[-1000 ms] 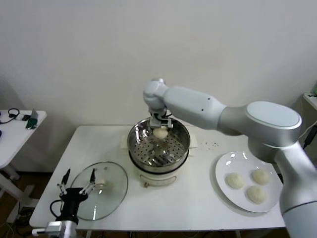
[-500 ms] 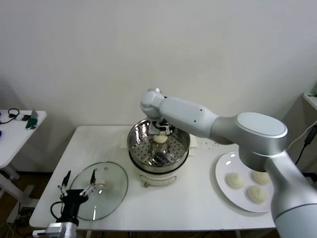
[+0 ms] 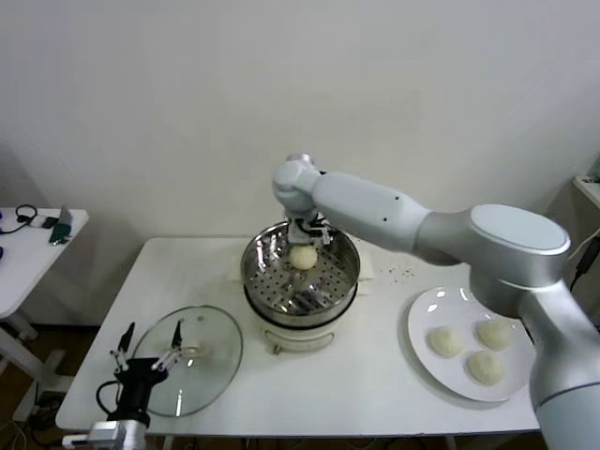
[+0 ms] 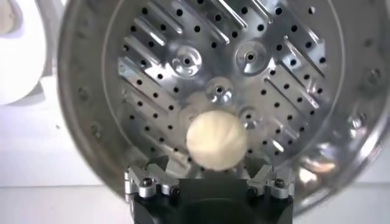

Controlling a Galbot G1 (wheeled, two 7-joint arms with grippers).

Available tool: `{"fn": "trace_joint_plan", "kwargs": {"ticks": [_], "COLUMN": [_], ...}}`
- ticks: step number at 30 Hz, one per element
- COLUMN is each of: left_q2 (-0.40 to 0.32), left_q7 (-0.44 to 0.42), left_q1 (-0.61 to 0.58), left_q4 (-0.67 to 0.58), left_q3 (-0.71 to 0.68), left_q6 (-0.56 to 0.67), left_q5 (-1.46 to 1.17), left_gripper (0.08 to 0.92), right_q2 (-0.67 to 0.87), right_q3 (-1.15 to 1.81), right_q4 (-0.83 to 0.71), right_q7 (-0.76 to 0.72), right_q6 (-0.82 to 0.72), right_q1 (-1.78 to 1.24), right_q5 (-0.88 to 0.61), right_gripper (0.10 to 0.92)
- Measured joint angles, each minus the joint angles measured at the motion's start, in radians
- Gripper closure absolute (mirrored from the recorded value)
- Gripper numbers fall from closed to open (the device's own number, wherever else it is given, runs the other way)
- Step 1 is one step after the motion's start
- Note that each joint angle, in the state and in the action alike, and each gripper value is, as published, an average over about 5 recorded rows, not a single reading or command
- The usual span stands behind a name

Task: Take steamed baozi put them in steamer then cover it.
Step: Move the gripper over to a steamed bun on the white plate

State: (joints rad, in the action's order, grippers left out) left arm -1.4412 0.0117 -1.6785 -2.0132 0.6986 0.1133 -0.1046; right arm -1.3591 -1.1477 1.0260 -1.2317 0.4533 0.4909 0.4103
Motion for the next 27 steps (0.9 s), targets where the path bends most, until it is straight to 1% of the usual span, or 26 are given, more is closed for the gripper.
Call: {"fn": "trace_joint_plan", "kwargs": {"ticks": [4,11,15,20,27], "left_q2": [0.002,0.007,0.007,0.007,0.004], "left_q7": [0.0,-0.001,-0.001,-0.002,-0.002], "left_q1": [-0.003,-0.003,-0.004,-0.012,-0.025], "left_q4": [-0.006,-0.018,-0.024,-0.031,-0.035], "left_q3": [-0.001,-0.003,-0.006,-0.005,-0.002], "left_q6": [-0.001,-0.006,-0.008,-0.009,-0.009], "left_q5": [0.0,0.0,-0.001,-0.003,-0.004], "left_gripper": [0.177,0.177,0.177,0.177,0.177], "right_q2": [0.092,0.287,0.404,0.535,0.673], "right_q3": [-0.061,-0.209,-0.266,-0.308,-0.317], "right_q4": [0.052,0.143,0.183,0.222,0.262], "right_q7": [0.021,0.092,0.12,0.133,0.136], "right_q6": [-0.099,-0.316,-0.432,-0.536,-0.626], "right_q1": [0.077,0.207,0.239,0.24,0.162], "right_q5": [-0.168,-0.489,-0.636,-0.728,-0.744], "right_gripper": [0.203,0.203,0.203,0.203,0.203]}}
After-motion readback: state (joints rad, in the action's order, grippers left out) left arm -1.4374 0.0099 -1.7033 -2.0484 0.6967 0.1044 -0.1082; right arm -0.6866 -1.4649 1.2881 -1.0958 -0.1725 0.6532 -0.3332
